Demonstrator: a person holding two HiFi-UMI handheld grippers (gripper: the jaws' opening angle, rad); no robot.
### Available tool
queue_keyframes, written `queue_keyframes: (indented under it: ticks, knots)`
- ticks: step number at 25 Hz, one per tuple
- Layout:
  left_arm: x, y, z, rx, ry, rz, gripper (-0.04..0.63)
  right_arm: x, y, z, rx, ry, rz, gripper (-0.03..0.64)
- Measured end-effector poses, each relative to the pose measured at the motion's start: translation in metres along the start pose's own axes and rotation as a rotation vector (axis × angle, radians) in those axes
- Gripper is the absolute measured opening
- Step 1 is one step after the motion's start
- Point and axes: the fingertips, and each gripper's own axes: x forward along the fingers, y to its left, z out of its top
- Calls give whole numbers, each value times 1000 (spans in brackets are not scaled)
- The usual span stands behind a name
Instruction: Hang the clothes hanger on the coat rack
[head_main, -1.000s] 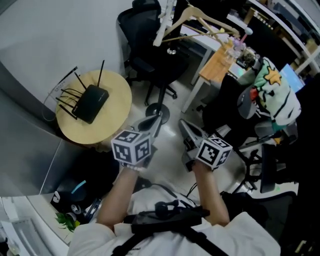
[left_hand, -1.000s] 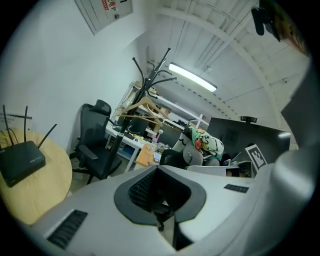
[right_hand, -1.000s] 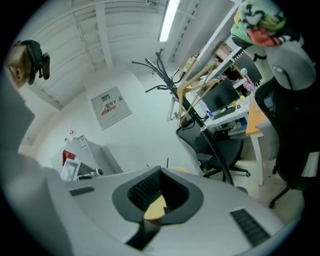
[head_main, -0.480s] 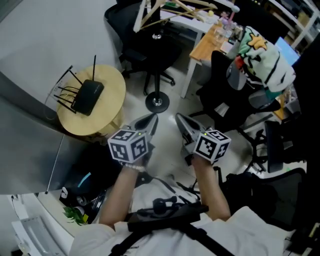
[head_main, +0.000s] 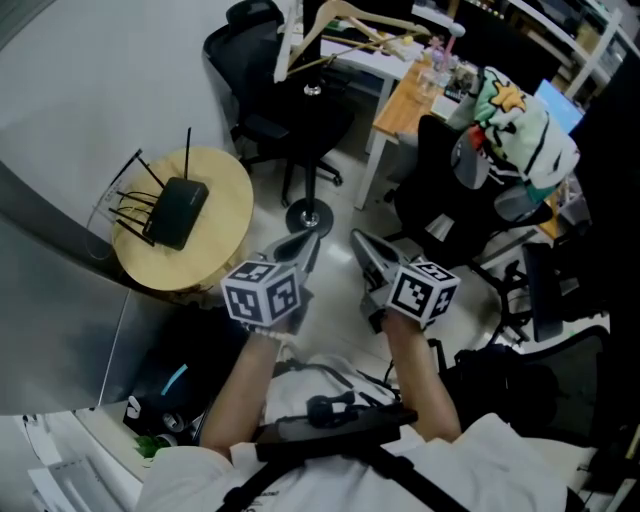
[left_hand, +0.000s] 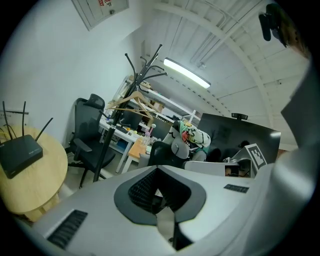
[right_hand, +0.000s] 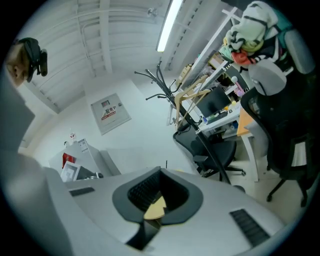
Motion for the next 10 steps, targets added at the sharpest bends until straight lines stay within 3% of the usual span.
queue_keyframes:
  ticks: [10]
  knots:
    - [-21, 32, 10, -14, -1, -16, -12, 33, 22, -10, -24, 14, -24, -2]
